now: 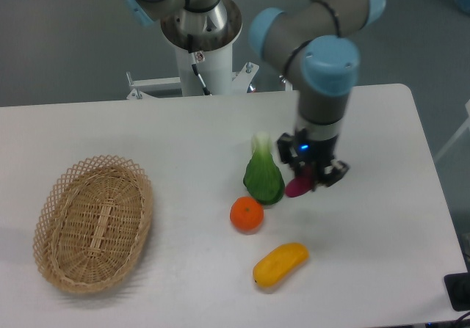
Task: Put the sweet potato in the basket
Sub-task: 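Carry the held purple sweet potato over the orange toward the basket, then move the gripper over the wicker basket and lower the sweet potato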
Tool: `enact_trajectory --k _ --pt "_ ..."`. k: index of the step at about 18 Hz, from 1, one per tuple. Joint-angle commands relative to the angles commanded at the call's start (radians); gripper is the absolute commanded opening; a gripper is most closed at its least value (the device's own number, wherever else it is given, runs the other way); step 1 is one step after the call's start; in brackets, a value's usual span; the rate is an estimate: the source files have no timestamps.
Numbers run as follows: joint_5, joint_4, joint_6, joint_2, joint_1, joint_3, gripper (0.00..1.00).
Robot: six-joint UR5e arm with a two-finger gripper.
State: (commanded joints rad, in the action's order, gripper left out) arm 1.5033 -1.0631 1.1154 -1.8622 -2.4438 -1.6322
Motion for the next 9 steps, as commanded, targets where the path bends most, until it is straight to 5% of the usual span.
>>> enact_trajectory --k 9 --pt "-0.003 0.043 -0.196 -0.031 0.218 0.012 0.16"
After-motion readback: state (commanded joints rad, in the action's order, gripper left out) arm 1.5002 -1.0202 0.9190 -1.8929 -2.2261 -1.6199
